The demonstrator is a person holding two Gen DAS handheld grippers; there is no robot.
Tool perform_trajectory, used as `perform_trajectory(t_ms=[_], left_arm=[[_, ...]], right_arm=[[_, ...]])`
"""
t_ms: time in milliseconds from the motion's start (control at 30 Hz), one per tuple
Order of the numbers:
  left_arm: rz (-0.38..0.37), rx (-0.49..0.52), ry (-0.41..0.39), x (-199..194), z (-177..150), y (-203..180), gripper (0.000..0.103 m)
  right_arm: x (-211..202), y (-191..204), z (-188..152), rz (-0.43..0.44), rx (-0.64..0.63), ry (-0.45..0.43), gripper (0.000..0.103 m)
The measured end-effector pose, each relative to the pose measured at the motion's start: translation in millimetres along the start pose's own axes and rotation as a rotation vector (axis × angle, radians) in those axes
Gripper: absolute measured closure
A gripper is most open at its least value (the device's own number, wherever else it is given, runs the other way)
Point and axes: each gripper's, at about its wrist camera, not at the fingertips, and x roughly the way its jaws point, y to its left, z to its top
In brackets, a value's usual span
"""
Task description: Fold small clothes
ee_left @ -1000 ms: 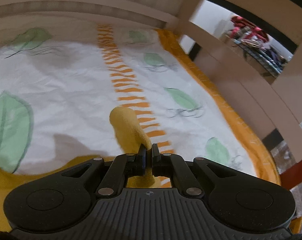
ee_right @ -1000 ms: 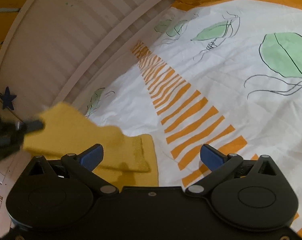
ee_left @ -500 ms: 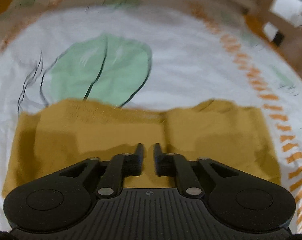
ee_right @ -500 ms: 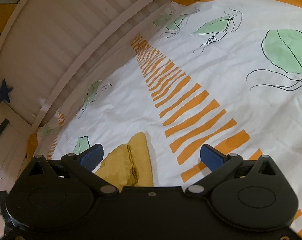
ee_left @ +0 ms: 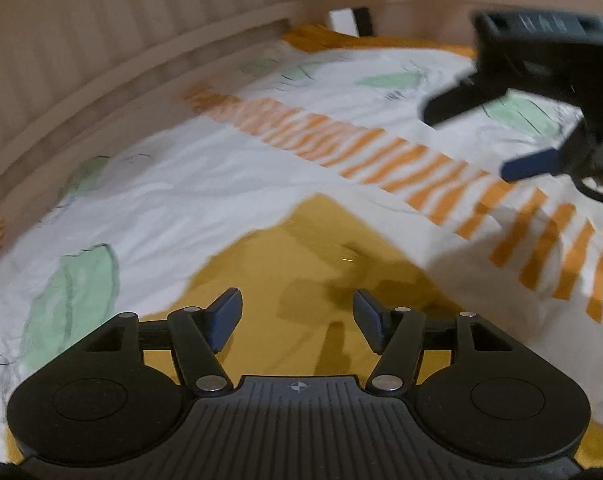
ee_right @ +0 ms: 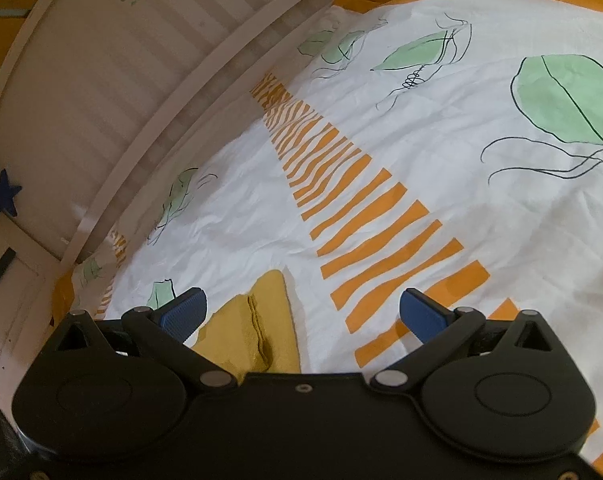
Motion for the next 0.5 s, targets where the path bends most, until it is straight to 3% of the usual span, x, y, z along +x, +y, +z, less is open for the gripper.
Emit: perform_trajectory(t_ms=[133,500], left_arm=[[-0.005,-0.011,0.046,19.7,0.4,-11.3,0.043],[0.068,-0.057,0.066,35.8,11.2,-3.2,0.043]], right_arm=[[0.0,-0.9,0.1,0.003,0.007,0.000,0.000],[0.8,0.1,-0.5,0.000,0.004,0.006,0.000]])
